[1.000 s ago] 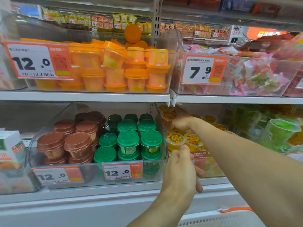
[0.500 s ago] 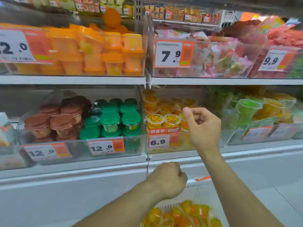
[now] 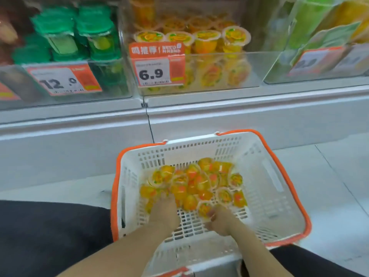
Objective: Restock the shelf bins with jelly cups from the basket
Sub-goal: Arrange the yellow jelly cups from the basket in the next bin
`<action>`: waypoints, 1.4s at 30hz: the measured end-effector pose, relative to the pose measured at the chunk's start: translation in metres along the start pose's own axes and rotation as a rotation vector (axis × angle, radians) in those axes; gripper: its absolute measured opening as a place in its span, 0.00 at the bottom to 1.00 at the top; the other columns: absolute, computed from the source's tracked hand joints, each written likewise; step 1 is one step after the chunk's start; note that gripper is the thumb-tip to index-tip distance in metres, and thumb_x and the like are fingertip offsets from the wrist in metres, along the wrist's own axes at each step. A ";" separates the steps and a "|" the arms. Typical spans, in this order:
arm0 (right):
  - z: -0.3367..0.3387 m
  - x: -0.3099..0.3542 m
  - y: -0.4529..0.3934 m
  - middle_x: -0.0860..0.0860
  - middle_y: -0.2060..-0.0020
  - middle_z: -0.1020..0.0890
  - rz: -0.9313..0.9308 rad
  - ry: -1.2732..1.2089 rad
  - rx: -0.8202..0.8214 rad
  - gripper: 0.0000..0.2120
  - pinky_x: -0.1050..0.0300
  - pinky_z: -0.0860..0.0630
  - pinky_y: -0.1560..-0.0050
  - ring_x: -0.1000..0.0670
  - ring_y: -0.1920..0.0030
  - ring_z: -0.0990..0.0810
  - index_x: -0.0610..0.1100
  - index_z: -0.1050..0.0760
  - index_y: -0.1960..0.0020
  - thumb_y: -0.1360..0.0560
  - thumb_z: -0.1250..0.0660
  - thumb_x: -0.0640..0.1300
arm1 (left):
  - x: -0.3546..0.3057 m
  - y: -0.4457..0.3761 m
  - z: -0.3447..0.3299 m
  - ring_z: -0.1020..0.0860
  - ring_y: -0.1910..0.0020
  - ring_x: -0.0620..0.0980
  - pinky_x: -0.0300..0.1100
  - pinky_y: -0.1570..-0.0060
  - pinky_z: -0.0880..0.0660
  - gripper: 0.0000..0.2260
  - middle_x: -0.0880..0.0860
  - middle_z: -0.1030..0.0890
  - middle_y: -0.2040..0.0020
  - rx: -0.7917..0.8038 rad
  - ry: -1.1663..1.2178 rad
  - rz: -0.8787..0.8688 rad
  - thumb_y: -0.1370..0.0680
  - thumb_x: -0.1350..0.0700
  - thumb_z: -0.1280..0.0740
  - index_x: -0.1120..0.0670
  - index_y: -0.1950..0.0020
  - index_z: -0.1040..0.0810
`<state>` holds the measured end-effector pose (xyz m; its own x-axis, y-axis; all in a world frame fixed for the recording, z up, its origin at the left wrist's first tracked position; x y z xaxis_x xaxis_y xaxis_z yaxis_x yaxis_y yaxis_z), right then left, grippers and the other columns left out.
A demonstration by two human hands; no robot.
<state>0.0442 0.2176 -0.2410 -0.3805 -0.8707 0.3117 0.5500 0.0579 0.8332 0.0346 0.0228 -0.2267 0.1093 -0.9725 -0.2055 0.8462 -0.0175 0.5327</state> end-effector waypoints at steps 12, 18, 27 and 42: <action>-0.007 0.012 -0.044 0.34 0.23 0.52 -0.194 0.281 -0.090 0.53 0.46 0.36 0.27 0.35 0.23 0.44 0.37 0.60 0.20 0.27 0.27 0.56 | -0.021 -0.060 0.017 0.28 0.37 0.52 0.47 0.38 0.28 0.16 0.51 0.28 0.35 -0.396 0.202 -0.081 0.19 0.51 0.35 0.52 0.31 0.27; -0.020 0.015 -0.049 0.39 0.27 0.41 -0.210 0.275 -0.324 0.39 0.51 0.27 0.35 0.39 0.30 0.33 0.40 0.45 0.25 0.27 0.28 0.50 | -0.004 -0.060 0.025 0.23 0.54 0.50 0.46 0.53 0.25 0.04 0.46 0.24 0.54 -0.396 0.367 -0.115 0.20 0.58 0.33 0.53 0.47 0.19; -0.022 0.032 -0.028 0.46 0.39 0.24 -0.227 0.167 -0.019 0.31 0.53 0.21 0.44 0.46 0.41 0.21 0.41 0.29 0.37 0.36 0.24 0.47 | 0.021 -0.033 0.090 0.21 0.56 0.48 0.38 0.56 0.25 0.09 0.49 0.19 0.57 -0.109 0.601 -0.172 0.23 0.61 0.29 0.49 0.60 0.24; 0.187 0.169 0.158 0.47 0.46 0.22 0.417 -0.037 0.067 0.34 0.58 0.32 0.66 0.51 0.62 0.26 0.48 0.25 0.37 0.42 0.21 0.43 | 0.025 0.086 0.300 0.18 0.59 0.64 0.63 0.50 0.20 0.16 0.71 0.21 0.53 0.206 1.022 -0.270 0.14 0.51 0.45 0.64 0.37 0.31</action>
<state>-0.0722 0.1704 0.0287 -0.1629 -0.7482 0.6432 0.6136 0.4337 0.6599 -0.0463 -0.0725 0.0603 0.3971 -0.2776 -0.8748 0.8137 -0.3344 0.4755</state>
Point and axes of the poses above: each hand's wrist, its own y-axis away from the middle knuckle, its own z-axis out of the back of the hand, x = y × z, the point moved 4 cm from there along -y, towards the middle knuckle
